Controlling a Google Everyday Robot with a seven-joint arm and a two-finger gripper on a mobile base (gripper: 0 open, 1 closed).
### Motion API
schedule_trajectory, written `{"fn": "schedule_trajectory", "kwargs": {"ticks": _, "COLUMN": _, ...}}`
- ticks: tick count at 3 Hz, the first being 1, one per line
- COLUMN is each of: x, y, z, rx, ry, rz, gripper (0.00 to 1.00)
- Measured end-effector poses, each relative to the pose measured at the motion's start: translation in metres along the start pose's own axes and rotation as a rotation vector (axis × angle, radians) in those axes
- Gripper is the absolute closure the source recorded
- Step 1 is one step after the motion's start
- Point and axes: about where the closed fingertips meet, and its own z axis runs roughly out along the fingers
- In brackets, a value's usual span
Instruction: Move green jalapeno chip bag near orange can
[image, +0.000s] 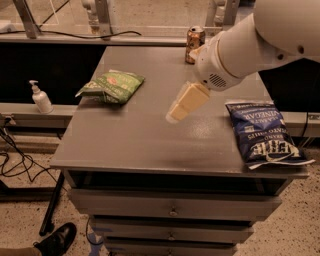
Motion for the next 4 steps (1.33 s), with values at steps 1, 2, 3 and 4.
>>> {"fn": "schedule_trajectory", "kwargs": {"ticks": 1, "x": 0.000, "y": 0.000, "z": 0.000, "rx": 0.000, "ry": 0.000, "rz": 0.000, "gripper": 0.00}}
{"fn": "schedule_trajectory", "kwargs": {"ticks": 2, "x": -0.001, "y": -0.004, "z": 0.004, "rx": 0.023, "ry": -0.055, "rz": 0.028, "gripper": 0.00}}
{"fn": "schedule_trajectory", "kwargs": {"ticks": 3, "x": 0.000, "y": 0.000, "z": 0.042, "rx": 0.034, "ry": -0.113, "rz": 0.064, "gripper": 0.00}}
{"fn": "schedule_trajectory", "kwargs": {"ticks": 4, "x": -0.017, "y": -0.006, "z": 0.098, "rx": 0.039, "ry": -0.224, "rz": 0.129, "gripper": 0.00}}
